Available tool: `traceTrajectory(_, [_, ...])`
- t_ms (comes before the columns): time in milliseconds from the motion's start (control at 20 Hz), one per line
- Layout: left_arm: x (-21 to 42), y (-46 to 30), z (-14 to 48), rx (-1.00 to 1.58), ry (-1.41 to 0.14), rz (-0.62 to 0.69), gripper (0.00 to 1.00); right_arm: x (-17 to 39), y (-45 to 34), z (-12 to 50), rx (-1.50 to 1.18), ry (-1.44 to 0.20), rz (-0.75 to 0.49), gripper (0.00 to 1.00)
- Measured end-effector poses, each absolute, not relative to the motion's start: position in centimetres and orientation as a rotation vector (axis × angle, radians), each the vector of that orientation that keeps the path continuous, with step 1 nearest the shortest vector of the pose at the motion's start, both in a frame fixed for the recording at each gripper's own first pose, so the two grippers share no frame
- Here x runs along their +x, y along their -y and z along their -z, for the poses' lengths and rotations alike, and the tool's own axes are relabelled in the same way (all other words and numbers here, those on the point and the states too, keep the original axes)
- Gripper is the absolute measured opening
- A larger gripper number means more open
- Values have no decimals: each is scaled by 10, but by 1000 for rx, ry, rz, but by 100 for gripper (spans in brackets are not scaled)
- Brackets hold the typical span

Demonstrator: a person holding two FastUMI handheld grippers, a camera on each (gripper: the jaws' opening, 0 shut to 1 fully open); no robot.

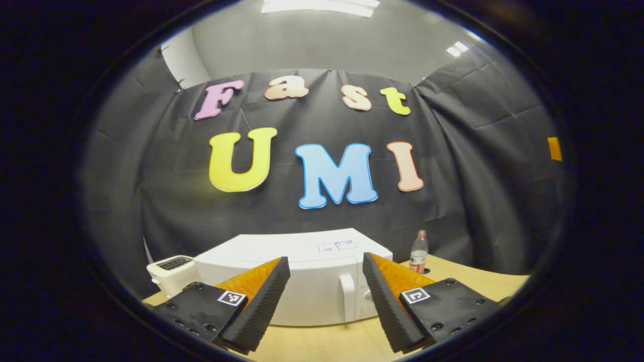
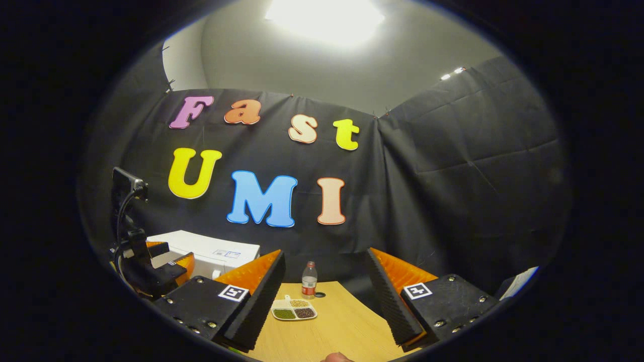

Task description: Open the microwave oven with the left hand, put the food in, and close the microwave oven.

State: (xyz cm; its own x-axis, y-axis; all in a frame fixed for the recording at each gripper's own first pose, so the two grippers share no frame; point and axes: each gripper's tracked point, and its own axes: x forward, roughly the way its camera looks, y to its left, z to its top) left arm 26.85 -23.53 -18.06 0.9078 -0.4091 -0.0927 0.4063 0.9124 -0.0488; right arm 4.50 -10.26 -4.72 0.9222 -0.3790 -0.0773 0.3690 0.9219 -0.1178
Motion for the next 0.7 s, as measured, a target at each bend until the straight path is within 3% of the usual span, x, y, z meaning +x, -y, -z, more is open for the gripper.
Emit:
traceTrajectory(350, [307, 281, 265, -1, -228, 488, 100, 34, 114, 63, -150, -175, 493, 96])
traceTrajectory(500, [318, 292, 294, 25, -272, 495, 94, 25, 122, 66, -169, -199, 534, 96])
traceTrajectory(600, [322, 298, 309, 40, -299, 495, 77, 20, 126, 67, -175, -214, 554, 96])
traceTrajectory(650, [323, 301, 315, 40, -313, 500, 80, 18, 127, 66, -183, -217, 562, 96])
traceTrajectory(700, [323, 305, 320, 40, -323, 504, 77, 14, 128, 66, -192, -219, 566, 96])
